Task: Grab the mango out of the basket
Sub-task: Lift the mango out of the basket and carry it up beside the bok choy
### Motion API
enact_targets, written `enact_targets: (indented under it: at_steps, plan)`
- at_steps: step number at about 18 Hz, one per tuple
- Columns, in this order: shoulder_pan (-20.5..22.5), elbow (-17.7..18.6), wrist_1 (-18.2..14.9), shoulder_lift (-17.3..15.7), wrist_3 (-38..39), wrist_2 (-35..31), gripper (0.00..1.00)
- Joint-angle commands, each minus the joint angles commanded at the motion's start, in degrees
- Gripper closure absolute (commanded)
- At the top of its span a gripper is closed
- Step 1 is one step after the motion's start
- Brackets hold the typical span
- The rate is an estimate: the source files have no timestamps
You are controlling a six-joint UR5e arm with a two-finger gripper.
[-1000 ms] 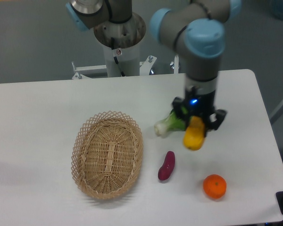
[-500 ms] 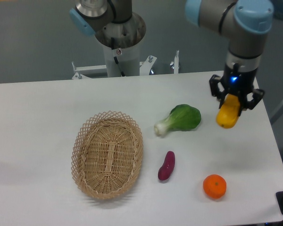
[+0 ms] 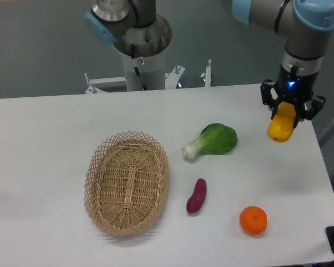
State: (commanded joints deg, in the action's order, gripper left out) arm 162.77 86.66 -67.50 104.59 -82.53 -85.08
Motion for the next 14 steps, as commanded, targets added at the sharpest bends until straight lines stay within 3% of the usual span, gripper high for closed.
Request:
enact_targets:
  at_steps: [14]
  plan:
    - [0.5,-0.1,0.2,0.1,-0.6,0.1,0.43]
